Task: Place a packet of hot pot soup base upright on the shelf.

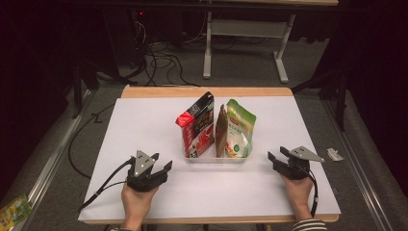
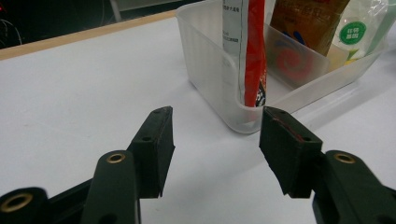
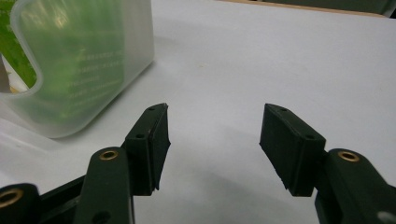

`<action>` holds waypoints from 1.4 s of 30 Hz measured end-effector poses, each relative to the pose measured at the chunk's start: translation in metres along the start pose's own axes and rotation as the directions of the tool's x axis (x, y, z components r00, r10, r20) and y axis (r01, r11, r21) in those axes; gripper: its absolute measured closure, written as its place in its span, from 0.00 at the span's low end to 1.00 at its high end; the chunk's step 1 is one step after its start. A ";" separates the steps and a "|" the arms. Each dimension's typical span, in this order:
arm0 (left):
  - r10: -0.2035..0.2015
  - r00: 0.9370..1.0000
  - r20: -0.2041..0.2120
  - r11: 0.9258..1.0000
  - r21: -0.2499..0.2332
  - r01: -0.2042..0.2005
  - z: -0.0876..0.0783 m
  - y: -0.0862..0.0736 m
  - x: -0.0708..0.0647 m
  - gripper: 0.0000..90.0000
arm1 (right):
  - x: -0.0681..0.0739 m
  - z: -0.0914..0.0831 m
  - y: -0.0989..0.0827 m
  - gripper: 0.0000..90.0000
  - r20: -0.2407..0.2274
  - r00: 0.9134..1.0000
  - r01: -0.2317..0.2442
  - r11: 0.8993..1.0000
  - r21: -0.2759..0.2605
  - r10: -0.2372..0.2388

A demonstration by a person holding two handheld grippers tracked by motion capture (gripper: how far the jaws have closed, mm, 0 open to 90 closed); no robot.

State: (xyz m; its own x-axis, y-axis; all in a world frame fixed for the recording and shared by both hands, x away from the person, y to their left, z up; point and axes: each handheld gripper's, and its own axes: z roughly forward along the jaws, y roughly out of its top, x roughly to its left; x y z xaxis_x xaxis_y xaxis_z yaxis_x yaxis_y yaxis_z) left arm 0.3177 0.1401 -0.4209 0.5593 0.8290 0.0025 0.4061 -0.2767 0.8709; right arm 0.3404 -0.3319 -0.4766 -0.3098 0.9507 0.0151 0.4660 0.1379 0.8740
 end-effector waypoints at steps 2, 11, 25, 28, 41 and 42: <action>-0.002 1.000 -0.004 1.000 -0.007 0.002 0.002 -0.001 -0.001 0.50 | 0.000 0.000 0.000 0.47 0.000 1.000 0.000 1.000 -0.001 0.000; 0.005 1.000 -0.008 1.000 -0.007 -0.005 0.009 -0.003 -0.003 0.48 | 0.000 0.000 0.000 0.47 0.001 1.000 0.003 1.000 0.000 -0.003; -0.035 0.999 -0.004 0.999 -0.007 0.035 0.026 -0.006 0.003 0.47 | 0.000 0.000 0.000 0.47 0.001 1.000 0.003 1.000 -0.001 -0.003; -0.028 0.999 -0.025 1.000 0.000 0.028 0.028 -0.007 0.006 0.47 | 0.000 0.000 0.000 0.47 0.001 1.000 0.002 1.000 -0.001 -0.002; -0.071 0.996 -0.047 0.997 0.028 0.073 0.045 -0.013 0.023 0.47 | 0.000 0.000 0.000 0.47 0.001 1.000 0.003 1.000 -0.001 -0.003; -0.072 0.996 -0.048 0.997 0.032 0.073 0.046 -0.013 0.024 0.47 | 0.000 0.000 0.000 0.47 0.002 1.000 0.002 1.000 -0.001 -0.002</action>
State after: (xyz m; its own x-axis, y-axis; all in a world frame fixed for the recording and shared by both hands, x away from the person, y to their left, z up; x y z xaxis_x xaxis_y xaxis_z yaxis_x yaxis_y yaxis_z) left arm 0.3585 0.1414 -0.4547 0.4933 0.8691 -0.0365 0.4688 -0.2302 0.8528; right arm 0.3404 -0.3316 -0.4766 -0.3092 0.9509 0.0126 0.4649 0.1396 0.8743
